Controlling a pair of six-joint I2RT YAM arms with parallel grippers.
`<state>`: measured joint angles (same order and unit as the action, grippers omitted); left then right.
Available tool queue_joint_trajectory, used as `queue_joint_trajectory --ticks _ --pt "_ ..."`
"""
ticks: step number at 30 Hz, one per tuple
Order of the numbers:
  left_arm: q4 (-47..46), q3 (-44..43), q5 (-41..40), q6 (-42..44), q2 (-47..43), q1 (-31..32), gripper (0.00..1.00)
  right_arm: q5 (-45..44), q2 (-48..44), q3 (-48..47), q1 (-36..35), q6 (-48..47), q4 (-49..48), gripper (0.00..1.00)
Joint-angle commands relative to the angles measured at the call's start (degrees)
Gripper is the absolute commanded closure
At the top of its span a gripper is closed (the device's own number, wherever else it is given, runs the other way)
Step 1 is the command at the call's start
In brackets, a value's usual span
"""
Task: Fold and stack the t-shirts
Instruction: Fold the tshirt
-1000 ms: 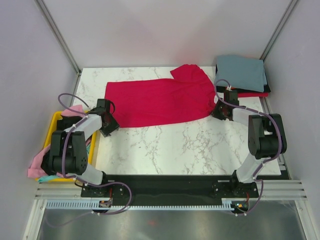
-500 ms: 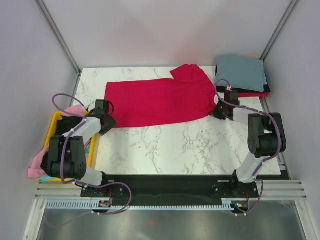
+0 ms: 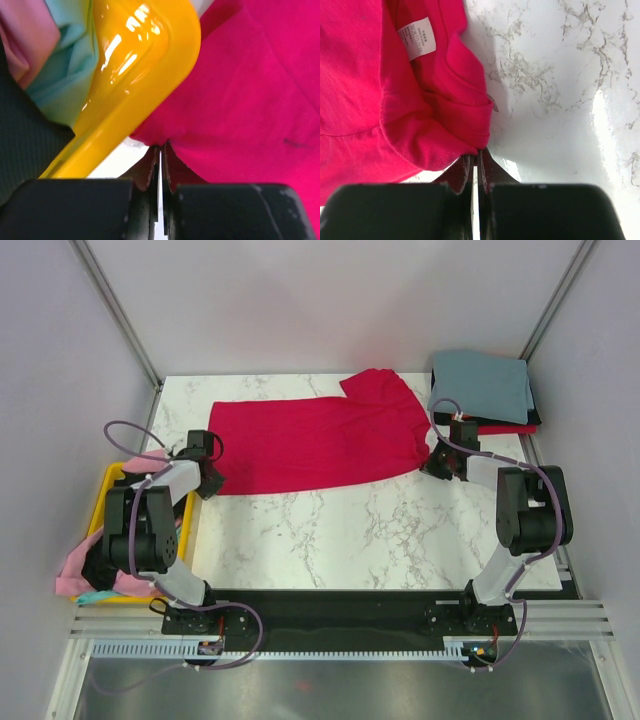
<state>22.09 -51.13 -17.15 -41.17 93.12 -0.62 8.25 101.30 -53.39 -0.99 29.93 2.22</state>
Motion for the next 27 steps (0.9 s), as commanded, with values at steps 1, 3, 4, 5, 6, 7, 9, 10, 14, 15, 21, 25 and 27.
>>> queue_joint_trajectory --ticks 1,3,4,5,6,7,9,10,14,15,21,25,27 --pt "-1.3 -3.4 -1.1 0.9 2.1 -2.1 0.98 -3.9 -1.8 1.3 2.6 -1.9 1.0 1.0" --pt "-1.4 -3.0 -0.4 0.2 1.7 -2.8 0.98 -4.3 -2.0 1.7 3.9 -1.6 1.1 1.0" --pt "-1.5 -2.8 -0.3 0.3 1.5 -2.9 0.98 -4.1 -2.1 1.8 5.0 -1.6 1.1 1.0" --pt "-1.4 -2.6 -0.3 0.4 1.0 -2.9 0.98 -4.0 -2.2 1.6 5.5 -1.6 1.2 1.0" --pt "-1.5 -2.3 -0.3 0.5 0.1 -3.0 0.98 -3.9 -2.4 1.4 5.9 -1.6 1.5 1.0" --pt "-1.4 -2.1 -0.3 0.6 -0.3 -2.9 0.98 -4.2 -3.3 1.0 6.7 -1.7 1.7 1.0" --pt "-1.3 -1.3 -0.3 0.5 -1.3 -2.9 0.98 -5.3 -4.3 0.5 7.5 -2.1 2.9 1.0" --pt "-1.3 -1.2 -0.1 0.5 -1.9 -3.0 0.98 -6.2 -5.5 0.3 8.3 -2.1 3.1 1.0" --pt "-0.9 -0.4 -0.4 0.1 -3.4 -3.0 0.98 -10.3 -8.5 0.7 10.0 -1.7 4.9 1.0" --pt "-0.7 -0.5 -0.6 0.0 -3.6 -2.9 0.98 -10.3 -8.9 1.7 10.6 -1.3 4.7 1.0" --pt "0.6 0.3 3.7 -1.2 -6.7 -3.2 0.98 -2.1 -10.3 6.9 13.2 3.0 2.6 1.0" --pt "1.7 3.4 5.3 -2.2 -12.0 -3.2 0.98 1.0 -13.5 12.4 13.2 5.7 1.0 1.0" --pt "3.0 5.2 5.9 -2.5 -15.5 -3.2 0.98 2.0 -15.0 15.0 13.2 6.2 1.6 1.0"
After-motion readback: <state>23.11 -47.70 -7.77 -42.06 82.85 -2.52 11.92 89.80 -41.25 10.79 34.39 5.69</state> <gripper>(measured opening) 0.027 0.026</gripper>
